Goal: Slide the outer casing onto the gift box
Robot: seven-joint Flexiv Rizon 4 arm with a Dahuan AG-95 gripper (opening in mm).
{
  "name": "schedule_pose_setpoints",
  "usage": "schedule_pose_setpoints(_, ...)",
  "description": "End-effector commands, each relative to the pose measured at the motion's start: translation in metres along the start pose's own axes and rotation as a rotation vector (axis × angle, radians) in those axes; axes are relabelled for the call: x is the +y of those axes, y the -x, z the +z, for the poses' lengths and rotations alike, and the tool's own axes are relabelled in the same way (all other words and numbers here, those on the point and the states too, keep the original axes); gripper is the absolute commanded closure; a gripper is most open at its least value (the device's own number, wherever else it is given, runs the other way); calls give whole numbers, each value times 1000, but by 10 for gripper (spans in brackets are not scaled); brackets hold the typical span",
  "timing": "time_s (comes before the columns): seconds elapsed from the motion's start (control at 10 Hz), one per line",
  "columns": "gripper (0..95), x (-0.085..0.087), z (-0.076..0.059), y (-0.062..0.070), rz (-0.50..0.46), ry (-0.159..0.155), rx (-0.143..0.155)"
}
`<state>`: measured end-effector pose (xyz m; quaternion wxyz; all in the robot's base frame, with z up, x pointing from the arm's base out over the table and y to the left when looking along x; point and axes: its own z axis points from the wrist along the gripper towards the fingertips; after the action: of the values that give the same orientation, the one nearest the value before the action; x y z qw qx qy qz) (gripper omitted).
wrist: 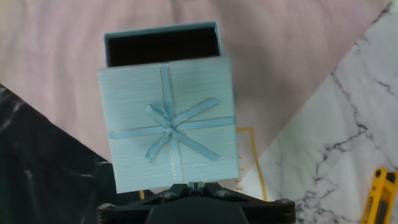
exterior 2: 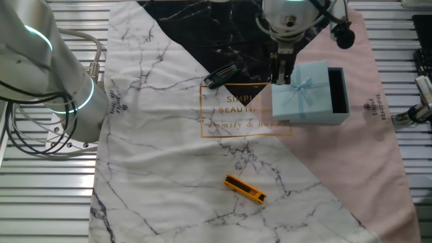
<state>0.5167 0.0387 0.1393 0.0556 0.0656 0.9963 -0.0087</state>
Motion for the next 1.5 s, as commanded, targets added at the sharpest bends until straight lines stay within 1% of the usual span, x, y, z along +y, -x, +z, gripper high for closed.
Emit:
schedule_pose_setpoints(0.1,950,2,6,-1,4,-3,-4)
schedule_pose_setpoints(0.4,950,4,22,-2,10,-4,-18)
schedule_pose_setpoints(0.5,950,4,24,-2,13,-3,-18)
schedule_pose_setpoints(0.6,950,4,27,-4,13,-6,-19)
schedule_pose_setpoints(0.7,950,2,32,-8,13,-6,-27)
schedule_pose_setpoints(0.9,950,1,38,-13,9,0,-45)
schedule_pose_setpoints(1.0,950,1,38,-14,11,4,-49)
schedule_pose_setpoints(1.1,950,1,38,-15,11,0,-56)
schedule_pose_setpoints(1.3,950,0,40,-16,13,2,-58)
schedule_pose_setpoints(1.4,950,0,42,-17,14,2,-63)
schedule_pose_setpoints(1.5,950,0,47,-18,16,1,-73)
